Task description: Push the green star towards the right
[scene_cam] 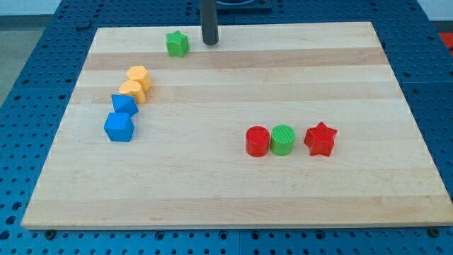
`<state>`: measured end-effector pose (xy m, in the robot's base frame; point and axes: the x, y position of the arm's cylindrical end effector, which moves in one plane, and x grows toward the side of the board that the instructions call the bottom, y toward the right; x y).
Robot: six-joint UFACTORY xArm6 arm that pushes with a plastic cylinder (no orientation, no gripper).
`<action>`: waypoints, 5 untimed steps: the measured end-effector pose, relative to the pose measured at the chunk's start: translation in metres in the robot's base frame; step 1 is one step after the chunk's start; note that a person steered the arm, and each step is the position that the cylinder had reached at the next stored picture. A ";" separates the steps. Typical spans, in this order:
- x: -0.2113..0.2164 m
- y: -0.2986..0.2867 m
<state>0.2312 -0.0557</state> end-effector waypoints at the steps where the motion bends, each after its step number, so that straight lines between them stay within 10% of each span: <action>1: -0.016 -0.014; 5: -0.002 -0.106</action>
<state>0.2293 -0.1615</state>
